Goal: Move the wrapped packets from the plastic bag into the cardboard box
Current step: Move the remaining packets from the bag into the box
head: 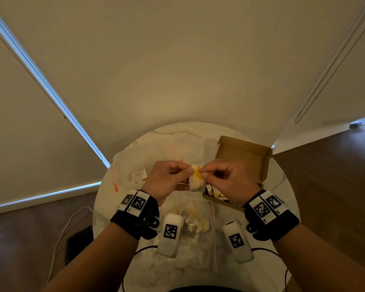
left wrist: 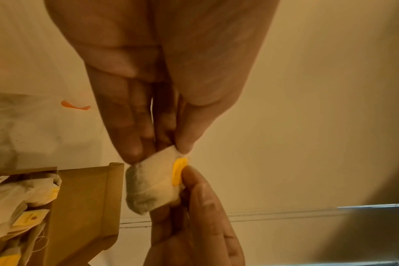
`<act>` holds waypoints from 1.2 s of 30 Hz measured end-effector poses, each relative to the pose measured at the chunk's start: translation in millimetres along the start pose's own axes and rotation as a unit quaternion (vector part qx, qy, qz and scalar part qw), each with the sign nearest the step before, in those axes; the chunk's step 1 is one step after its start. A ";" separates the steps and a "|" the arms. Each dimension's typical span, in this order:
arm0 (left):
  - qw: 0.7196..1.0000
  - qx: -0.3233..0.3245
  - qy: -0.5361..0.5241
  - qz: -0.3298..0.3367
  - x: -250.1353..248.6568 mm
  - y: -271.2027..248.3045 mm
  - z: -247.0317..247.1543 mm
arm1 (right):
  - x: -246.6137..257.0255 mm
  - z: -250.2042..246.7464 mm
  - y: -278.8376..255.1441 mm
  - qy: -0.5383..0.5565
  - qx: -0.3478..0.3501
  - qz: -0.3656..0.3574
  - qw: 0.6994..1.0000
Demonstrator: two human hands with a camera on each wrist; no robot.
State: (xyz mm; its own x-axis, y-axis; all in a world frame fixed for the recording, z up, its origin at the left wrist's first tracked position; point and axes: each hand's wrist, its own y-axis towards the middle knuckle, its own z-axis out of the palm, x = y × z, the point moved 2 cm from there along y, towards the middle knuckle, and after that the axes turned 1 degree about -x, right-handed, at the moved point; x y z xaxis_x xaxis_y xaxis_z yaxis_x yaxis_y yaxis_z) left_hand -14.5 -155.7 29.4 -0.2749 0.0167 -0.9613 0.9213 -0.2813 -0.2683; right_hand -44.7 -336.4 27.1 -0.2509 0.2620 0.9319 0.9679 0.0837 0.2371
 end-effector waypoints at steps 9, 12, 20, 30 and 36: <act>0.991 -0.013 0.107 0.084 -1.4 3.4 -1.4 | 1.0 4.9 4.4 0.062 -0.041 0.111 0.991; 0.984 -0.005 0.145 0.103 -4.5 5.6 -4.5 | 2.0 2.9 4.4 0.055 -0.015 0.128 0.990; 0.974 0.000 0.187 0.125 -8.1 6.0 -2.7 | 6.9 2.5 3.6 0.016 0.001 0.118 0.993; 0.978 0.030 0.166 0.124 -5.5 0.6 -2.9 | 4.8 1.8 3.8 0.033 -0.045 0.115 0.992; 0.968 0.033 0.204 0.143 -3.6 3.5 -2.0 | 7.0 -4.4 6.5 -0.010 0.002 0.079 0.997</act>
State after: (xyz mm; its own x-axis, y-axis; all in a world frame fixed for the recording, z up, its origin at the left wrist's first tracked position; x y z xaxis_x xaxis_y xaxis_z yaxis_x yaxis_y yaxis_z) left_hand -9.7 -154.8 31.9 0.1335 0.3019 -0.9440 0.9202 -0.3914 0.0049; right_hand -40.1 -338.3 36.4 -0.0954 0.2908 0.9520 0.9953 0.0433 0.0865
